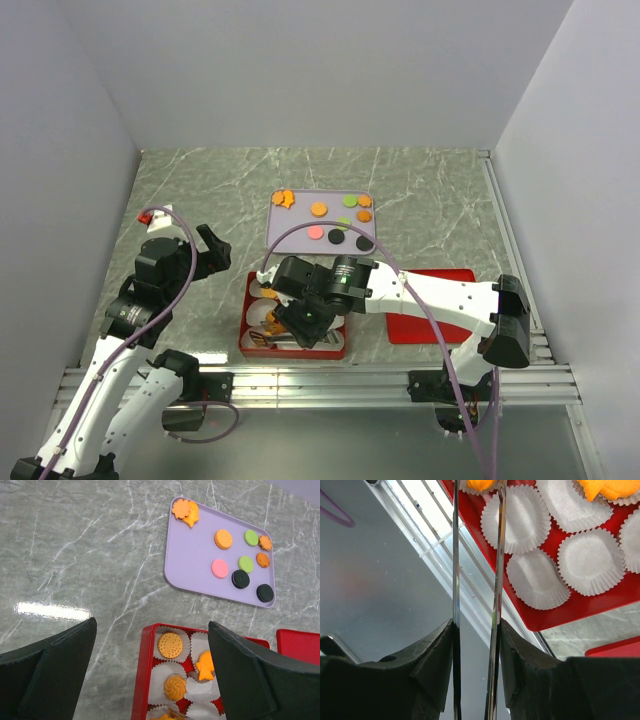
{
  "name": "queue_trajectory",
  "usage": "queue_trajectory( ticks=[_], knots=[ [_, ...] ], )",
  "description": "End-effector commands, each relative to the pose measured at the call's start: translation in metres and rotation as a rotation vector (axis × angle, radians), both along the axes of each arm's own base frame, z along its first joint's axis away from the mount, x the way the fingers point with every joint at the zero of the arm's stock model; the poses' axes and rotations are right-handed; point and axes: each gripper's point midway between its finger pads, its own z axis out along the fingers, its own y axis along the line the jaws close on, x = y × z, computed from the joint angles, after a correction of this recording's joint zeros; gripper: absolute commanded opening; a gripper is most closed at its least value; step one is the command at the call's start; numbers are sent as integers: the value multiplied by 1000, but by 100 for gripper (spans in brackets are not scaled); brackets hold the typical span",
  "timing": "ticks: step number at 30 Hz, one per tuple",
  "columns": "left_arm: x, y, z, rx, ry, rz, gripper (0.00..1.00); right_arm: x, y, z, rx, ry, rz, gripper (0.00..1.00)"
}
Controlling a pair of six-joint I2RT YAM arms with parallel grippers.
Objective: Pack the cookies
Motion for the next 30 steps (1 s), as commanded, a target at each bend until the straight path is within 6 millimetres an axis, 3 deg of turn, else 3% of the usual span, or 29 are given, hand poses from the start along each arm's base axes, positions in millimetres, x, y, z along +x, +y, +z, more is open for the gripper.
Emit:
queue_trajectory(
  ticks=[1, 9, 19, 25, 30],
  knots=[
    [3, -1, 12, -8, -43, -2, 99, 4, 14, 15, 64, -34, 23, 48],
    [3, 0, 11, -5, -40, 2, 99, 10, 16, 21, 76, -65, 21, 48],
    [3, 1, 12, -5, -39, 10, 99, 44, 12, 68, 154, -157, -43, 48],
    [3, 2, 12, -5, -39, 12, 100, 93, -13, 81, 178, -186, -182, 47],
    [2, 2, 11, -4, -40, 15, 100, 145, -42, 75, 106, -218, -333, 47]
  ],
)
